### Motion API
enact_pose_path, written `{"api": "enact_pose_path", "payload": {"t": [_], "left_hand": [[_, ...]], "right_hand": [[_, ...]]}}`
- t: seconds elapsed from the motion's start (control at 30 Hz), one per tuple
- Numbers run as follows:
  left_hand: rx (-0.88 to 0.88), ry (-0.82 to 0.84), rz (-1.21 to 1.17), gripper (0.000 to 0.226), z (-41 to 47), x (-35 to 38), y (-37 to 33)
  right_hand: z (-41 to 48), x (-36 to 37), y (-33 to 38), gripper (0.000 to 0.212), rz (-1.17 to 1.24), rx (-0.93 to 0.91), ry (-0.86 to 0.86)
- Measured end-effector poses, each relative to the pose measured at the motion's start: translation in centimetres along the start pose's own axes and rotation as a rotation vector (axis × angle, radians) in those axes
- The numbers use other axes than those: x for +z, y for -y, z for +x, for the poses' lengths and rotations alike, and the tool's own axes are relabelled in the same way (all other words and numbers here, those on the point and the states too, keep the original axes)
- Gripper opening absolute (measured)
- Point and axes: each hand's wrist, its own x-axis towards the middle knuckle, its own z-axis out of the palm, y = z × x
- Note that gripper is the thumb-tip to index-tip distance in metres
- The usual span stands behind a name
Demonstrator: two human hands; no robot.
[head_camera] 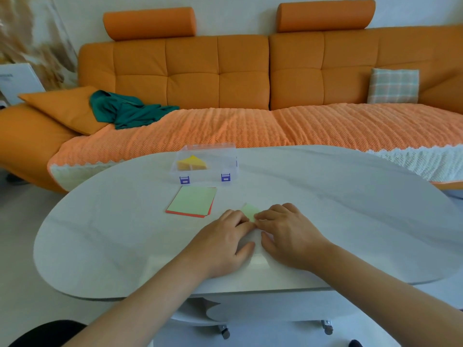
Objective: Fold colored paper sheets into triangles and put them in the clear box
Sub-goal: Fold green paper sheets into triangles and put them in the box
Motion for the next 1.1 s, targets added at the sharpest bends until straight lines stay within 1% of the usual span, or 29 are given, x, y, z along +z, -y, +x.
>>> {"api": "enact_pose_path", "payload": {"t": [0.2, 0.4, 0.6, 0.63, 0.8, 0.9, 0.97, 1.03, 1.1], "left_hand": [[-0.055, -0.028, 0.070, 0.056, -0.8, -0.5, 0.5], [-0.141, -0.049, 0.082, 0.061, -1.9, -0.9, 1.2], [-0.234, -0.030, 0.040, 0.075, -2.4, -1.5, 1.8], [-0.244, -0.024, 0.037, 0.071, -2.5, -1.5, 1.8], [-0.296, -0.003, 0.003, 0.039, -2.4, -1.7, 2.2], [-0.329, -0.034, -0.038, 0.034, -2.3, -1.8, 2.5], [-0.331, -0.136, -0.030, 0.036, -2.0, -1.7, 2.6], [-0.270, -0.224, -0.021, 0.040, -1.5, -1.9, 2.2], [-0.207, -0.185, -0.060, 0.041, -0.9, -1.9, 1.2]], "right_hand": [[0.1, 0.1, 0.1, 0.036, -0.039, 0.020, 0.051], [0.1, 0.1, 0.0, 0.038, -0.023, 0.036, 0.022], [0.0, 0.4, 0.1, 0.038, 0.002, 0.042, -0.003], [0.0, 0.4, 0.1, 0.039, 0.006, 0.043, -0.005], [-0.2, 0.5, 0.2, 0.039, 0.006, 0.045, -0.014], [-0.2, 0.6, 0.2, 0.038, -0.001, 0.045, -0.020], [0.0, 0.6, 0.3, 0.039, -0.014, 0.046, -0.005], [0.4, 0.7, 0.4, 0.041, -0.019, 0.049, 0.022], [0.9, 0.8, 0.7, 0.045, -0.007, 0.048, 0.042]]}}
